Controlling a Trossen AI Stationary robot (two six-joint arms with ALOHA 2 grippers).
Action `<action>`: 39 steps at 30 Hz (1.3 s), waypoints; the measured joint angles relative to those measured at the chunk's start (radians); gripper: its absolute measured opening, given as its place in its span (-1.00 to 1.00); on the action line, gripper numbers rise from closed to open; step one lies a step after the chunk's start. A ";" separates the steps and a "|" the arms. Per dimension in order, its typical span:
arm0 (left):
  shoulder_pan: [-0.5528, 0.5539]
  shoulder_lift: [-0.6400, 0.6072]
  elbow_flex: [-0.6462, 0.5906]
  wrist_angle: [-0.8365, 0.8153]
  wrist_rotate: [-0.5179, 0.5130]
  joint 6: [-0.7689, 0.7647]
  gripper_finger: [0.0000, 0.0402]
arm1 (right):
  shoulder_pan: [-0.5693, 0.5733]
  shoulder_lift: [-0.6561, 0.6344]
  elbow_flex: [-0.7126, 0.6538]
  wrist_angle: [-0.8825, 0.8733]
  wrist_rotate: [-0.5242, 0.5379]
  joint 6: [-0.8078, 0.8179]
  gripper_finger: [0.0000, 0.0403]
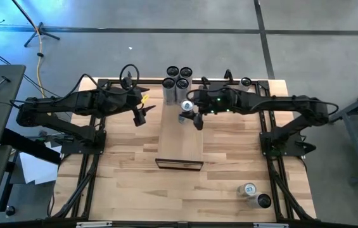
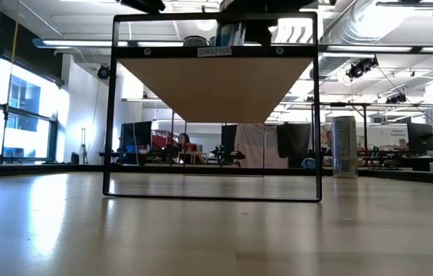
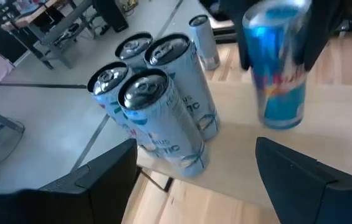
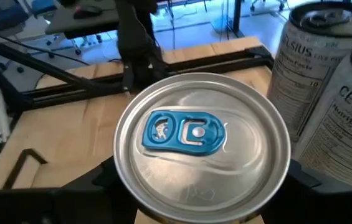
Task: Place canned beverage on shelf
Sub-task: Put the top blue soda can on the shelf
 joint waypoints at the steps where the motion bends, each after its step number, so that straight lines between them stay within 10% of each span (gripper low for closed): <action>1: 0.000 0.000 0.000 0.011 -0.001 0.000 0.47 | -0.001 0.012 0.006 -0.002 0.006 0.003 0.18; 39: 0.000 0.000 0.001 0.061 0.009 0.043 0.47 | -0.013 0.087 0.050 -0.092 0.097 0.032 0.18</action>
